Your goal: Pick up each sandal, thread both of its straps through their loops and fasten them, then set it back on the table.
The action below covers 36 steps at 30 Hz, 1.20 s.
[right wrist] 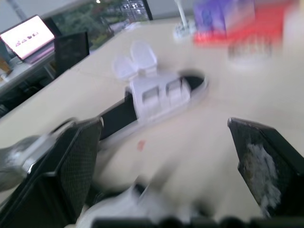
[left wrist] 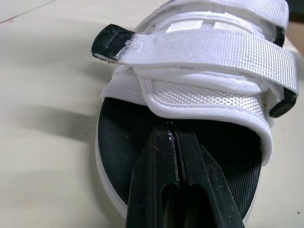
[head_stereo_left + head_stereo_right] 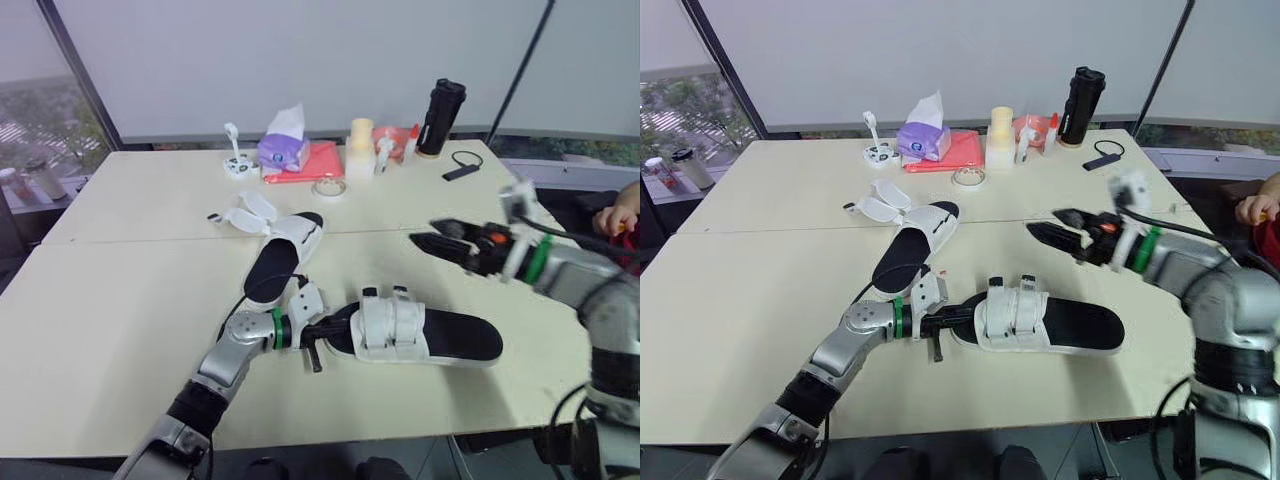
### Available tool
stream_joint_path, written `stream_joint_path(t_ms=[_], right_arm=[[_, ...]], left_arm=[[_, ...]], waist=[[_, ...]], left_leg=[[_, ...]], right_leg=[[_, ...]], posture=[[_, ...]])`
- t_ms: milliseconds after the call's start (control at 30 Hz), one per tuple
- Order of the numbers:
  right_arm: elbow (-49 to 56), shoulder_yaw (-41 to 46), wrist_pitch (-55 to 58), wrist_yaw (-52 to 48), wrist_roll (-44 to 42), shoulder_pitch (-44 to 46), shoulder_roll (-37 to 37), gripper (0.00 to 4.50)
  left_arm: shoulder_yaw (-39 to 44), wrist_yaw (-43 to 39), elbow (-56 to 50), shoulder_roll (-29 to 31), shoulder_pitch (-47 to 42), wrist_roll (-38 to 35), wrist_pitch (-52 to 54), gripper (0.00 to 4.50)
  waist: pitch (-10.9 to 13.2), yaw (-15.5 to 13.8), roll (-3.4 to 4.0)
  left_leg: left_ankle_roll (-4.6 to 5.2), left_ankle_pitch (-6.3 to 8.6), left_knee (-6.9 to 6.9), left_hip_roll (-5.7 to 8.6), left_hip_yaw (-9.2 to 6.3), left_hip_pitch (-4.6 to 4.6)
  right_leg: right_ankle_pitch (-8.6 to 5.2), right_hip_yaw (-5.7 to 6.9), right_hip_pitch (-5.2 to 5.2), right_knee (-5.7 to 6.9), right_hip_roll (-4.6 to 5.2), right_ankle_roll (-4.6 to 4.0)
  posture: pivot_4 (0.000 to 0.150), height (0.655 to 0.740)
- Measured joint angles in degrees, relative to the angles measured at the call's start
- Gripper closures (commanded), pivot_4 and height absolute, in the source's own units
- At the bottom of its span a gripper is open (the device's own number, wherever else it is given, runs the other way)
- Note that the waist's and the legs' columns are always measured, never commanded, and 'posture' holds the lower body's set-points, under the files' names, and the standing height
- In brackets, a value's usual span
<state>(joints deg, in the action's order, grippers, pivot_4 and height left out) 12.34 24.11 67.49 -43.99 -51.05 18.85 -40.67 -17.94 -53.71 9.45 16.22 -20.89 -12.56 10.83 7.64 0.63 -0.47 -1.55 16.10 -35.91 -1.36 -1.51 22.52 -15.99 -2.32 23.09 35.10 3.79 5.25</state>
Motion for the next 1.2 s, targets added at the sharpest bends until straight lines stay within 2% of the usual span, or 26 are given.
stream_joint_path(t_ms=[100, 167, 267, 333, 400, 600, 633, 767, 867, 1100, 1200], right_arm=[[2.66, 1.25, 3.51, -0.43, -2.61, -9.37, -1.48, 0.03], [3.36, 1.99, 3.90, -0.49, -3.90, -11.29, -1.53, 0.03], [3.06, 1.90, 4.61, -0.64, -5.97, -12.24, -1.25, 0.03], [2.19, 1.69, 4.62, -0.65, -6.48, -12.31, -0.91, 0.00], [1.57, 1.01, 4.55, -0.85, -6.71, -12.14, -0.88, 0.00], [-4.29, -4.75, 4.89, -2.31, -7.85, -7.66, 2.83, 0.00], [-5.15, -5.88, 5.07, -2.49, -8.04, -6.64, 3.75, 0.00], [-6.59, -9.82, 5.53, -2.90, -8.29, -3.98, 6.04, 0.00], [-8.30, -11.04, 5.01, -2.50, -7.86, -2.20, 7.42, 0.88], [-9.06, -9.14, 5.82, 0.40, -9.97, -0.84, 8.64, 4.43], [-8.36, -6.07, 6.03, 3.44, -12.27, -0.88, 9.56, 4.47]], left_arm=[[3.36, -1.24, -9.73, 5.56, 3.91, -5.16, 8.95, 4.50], [5.85, -1.74, -14.03, 8.97, 5.85, -8.39, 14.73, 4.50], [8.24, -2.09, -20.60, 11.98, 7.62, -13.49, 22.22, 4.50], [9.28, -2.47, -24.04, 13.24, 7.81, -16.21, 25.19, 4.00], [9.90, -2.50, -26.14, 15.64, 7.86, -17.38, 27.41, 3.29], [14.43, -4.78, -34.01, 24.76, 7.64, -20.96, 30.37, 0.23], [15.39, -4.39, -35.59, 25.08, 6.70, -21.35, 30.33, 0.04], [16.68, -3.14, -37.85, 26.16, 5.89, -21.85, 30.34, 0.04], [16.51, -2.65, -38.07, 26.29, 6.17, -21.83, 30.33, 0.00], [16.44, -2.43, -38.86, 27.30, 8.41, -21.74, 30.10, 0.00], [16.21, -2.44, -38.84, 27.30, 8.30, -21.71, 29.89, 0.00]], waist=[[0.28, 0.80, 0.38], [0.71, 1.10, 0.63], [1.53, 0.38, 0.61], [1.91, -0.04, 0.47], [2.04, -0.12, 0.29], [2.65, 0.38, -0.22], [2.72, 0.26, -0.16], [2.79, 0.00, -0.11], [2.88, 0.08, -0.17], [3.09, 0.07, -0.21], [3.10, 0.12, -0.23]], left_leg=[[0.02, -0.01, 0.23, -0.03, 0.05, 0.00], [0.03, -0.02, 0.21, -0.04, 0.01, -0.10], [0.03, -0.02, -0.16, -0.09, -0.10, -0.02], [0.03, -0.02, -0.32, -0.02, -0.10, 0.03], [0.02, -0.02, -0.37, 0.06, -0.08, 0.04], [0.01, -0.03, -0.33, -0.09, -0.07, 0.03], [0.01, -0.03, -0.34, -0.09, -0.07, 0.03], [0.00, -0.04, -0.34, -0.05, -0.06, 0.03], [-0.03, -0.05, -0.35, -0.05, -0.05, 0.03], [-0.08, -0.09, -0.41, -0.05, -0.03, 0.01], [-0.09, -0.09, -0.62, -0.05, 0.00, 0.02]], right_leg=[[0.06, -0.08, 0.31, 0.12, -0.17, 0.12], [0.09, -0.08, 0.31, 0.28, -0.34, 0.19], [0.01, -0.01, 0.29, 0.45, -0.76, 0.05], [0.00, -0.03, 0.24, 0.43, -0.94, 0.04], [0.00, -0.04, 0.22, 0.41, -0.97, 0.06], [0.10, -0.07, 0.28, 0.46, -1.19, 0.24], [0.11, -0.06, 0.28, 0.48, -1.19, 0.26], [0.12, -0.05, 0.28, 0.58, -1.17, 0.29], [0.12, -0.05, 0.31, 0.64, -1.17, 0.30], [0.12, -0.05, 0.39, 0.93, -1.20, 0.30], [0.12, -0.06, 0.35, 1.04, -1.20, 0.30]], posture=[[0.150, 0.7400], [0.150, 0.7400], [0.150, 0.7400], [0.150, 0.7400], [0.150, 0.7400], [0.150, 0.7400], [0.150, 0.7400], [0.150, 0.7400], [0.150, 0.7400], [0.150, 0.7400], [0.150, 0.7400]])
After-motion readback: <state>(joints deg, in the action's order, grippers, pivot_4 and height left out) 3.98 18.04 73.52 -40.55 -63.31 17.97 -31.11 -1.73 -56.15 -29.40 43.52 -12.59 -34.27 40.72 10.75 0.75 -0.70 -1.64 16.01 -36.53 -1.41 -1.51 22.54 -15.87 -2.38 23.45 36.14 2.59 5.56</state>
